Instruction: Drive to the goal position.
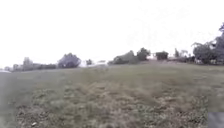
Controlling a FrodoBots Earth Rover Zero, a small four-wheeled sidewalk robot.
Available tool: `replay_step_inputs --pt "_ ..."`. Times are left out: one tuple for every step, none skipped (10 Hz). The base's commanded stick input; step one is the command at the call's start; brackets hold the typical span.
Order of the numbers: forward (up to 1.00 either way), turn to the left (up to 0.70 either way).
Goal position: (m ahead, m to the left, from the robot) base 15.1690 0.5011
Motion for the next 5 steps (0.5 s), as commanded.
replay_step_inputs --pt "0.5 0.0" --pt "0.5 0.0" --pt "0.5 0.0" --pt "0.5 0.0" --pt "0.5 0.0"
